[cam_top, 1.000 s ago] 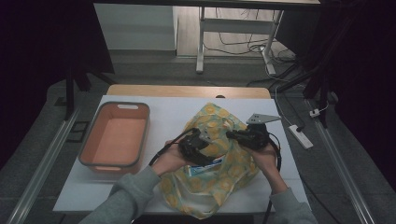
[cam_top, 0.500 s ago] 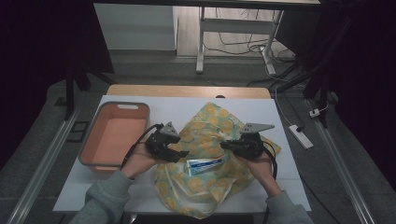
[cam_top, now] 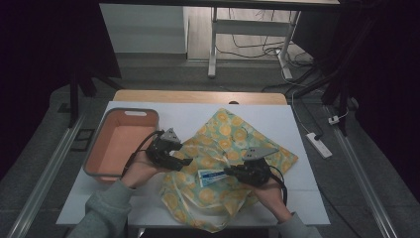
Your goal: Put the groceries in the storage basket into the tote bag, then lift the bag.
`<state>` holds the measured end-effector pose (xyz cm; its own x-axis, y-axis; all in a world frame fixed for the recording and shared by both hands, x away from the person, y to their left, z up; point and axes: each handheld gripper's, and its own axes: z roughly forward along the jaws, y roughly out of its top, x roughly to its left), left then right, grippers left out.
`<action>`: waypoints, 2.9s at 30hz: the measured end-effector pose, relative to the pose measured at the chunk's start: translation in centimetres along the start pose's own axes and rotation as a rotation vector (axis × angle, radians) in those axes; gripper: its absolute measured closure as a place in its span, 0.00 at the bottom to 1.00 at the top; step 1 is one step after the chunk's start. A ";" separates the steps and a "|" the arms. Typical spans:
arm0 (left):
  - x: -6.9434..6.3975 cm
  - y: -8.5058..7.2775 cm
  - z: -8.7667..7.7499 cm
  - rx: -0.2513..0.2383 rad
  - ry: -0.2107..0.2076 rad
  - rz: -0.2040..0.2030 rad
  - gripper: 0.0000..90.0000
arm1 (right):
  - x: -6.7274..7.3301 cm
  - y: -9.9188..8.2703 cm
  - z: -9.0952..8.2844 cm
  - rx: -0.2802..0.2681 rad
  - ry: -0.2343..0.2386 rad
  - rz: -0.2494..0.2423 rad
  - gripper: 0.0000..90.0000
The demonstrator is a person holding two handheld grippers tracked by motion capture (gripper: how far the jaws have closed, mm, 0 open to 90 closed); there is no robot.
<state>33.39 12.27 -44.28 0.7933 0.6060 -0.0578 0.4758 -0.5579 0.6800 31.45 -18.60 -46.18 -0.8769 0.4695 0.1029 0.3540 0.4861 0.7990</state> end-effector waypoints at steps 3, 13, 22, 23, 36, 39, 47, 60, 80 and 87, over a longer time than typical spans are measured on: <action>-0.1 0.0 -0.4 -0.010 -0.002 0.004 0.35 | 0.7 -0.7 -0.2 0.015 0.012 -0.006 0.95; 0.3 -0.8 -1.3 -0.008 0.028 -0.013 0.33 | 2.5 -3.3 -0.3 0.085 0.051 -0.022 0.84; 0.7 -1.1 -0.7 0.044 0.044 -0.014 0.34 | 2.5 -3.4 -3.2 -0.056 -0.070 -0.016 0.52; 0.8 -1.1 -0.6 0.058 0.050 -0.016 0.34 | 2.6 -3.4 -3.6 -0.064 -0.084 -0.019 0.51; 1.1 -1.7 2.8 0.316 0.157 -0.033 0.90 | 3.7 -4.0 -6.1 -0.121 -0.099 -0.020 0.50; 1.0 -1.7 2.6 0.323 0.127 -0.039 0.97 | 4.4 -4.2 -6.2 -0.096 -0.108 -0.020 0.49; 0.9 -1.7 2.1 0.298 0.064 -0.041 0.97 | 6.1 -6.0 -5.5 0.043 -0.141 -0.003 0.42; 0.9 -1.9 1.8 0.289 0.031 -0.033 0.97 | 4.7 -6.9 -0.3 0.243 -0.260 -0.020 0.26; 1.0 -2.0 1.8 0.287 0.018 -0.032 0.97 | 5.1 -4.4 1.2 0.137 -0.094 -0.069 0.47; 1.2 -2.0 1.6 0.284 0.016 -0.034 0.97 | 4.7 -5.7 2.5 0.265 -0.130 -0.046 0.56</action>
<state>34.00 13.25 -46.91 0.7703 0.6345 -0.0637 0.5908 -0.6725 0.4456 26.18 -17.31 -51.71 -0.8511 0.5247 -0.0196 0.4028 0.6765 0.6165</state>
